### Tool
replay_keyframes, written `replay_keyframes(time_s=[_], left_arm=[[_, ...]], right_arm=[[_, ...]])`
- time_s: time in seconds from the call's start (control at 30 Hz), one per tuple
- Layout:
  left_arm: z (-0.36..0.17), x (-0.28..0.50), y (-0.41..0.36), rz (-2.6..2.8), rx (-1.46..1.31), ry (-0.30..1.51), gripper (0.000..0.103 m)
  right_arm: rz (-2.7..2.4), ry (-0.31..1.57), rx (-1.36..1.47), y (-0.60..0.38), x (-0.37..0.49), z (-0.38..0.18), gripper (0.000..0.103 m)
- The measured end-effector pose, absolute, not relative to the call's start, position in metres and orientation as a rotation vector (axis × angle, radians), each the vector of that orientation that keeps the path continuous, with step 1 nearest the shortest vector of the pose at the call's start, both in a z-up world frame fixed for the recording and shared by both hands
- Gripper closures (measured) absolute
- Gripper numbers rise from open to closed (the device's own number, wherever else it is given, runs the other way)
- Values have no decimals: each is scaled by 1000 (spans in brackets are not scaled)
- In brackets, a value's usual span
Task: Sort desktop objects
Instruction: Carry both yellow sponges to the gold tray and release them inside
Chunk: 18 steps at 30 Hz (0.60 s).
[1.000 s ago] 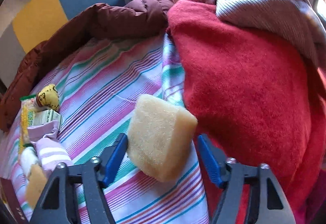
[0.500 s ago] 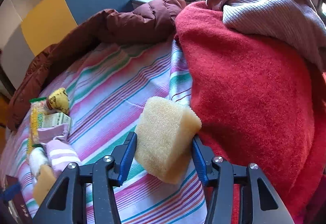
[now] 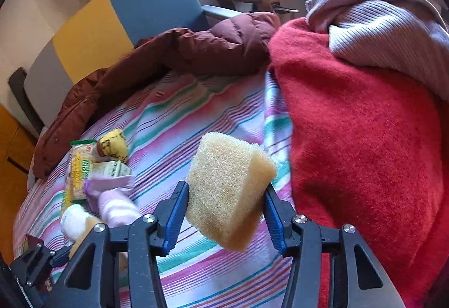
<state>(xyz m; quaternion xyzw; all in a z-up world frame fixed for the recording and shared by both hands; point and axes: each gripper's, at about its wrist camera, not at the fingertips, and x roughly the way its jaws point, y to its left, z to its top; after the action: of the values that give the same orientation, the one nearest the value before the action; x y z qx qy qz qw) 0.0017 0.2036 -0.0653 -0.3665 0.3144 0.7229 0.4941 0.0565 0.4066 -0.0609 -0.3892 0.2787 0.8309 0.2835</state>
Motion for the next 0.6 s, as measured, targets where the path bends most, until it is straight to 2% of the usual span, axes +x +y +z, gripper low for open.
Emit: replay_keyframes(time_s=[0.23, 0.6], left_arm=[[-57, 0, 192, 1755, -954, 649, 61], [-7, -4, 144, 1877, -959, 461, 61]], right_arm=[[2295, 708, -1039, 398, 53, -56, 51], [2578, 649, -988, 363, 46, -34, 51]])
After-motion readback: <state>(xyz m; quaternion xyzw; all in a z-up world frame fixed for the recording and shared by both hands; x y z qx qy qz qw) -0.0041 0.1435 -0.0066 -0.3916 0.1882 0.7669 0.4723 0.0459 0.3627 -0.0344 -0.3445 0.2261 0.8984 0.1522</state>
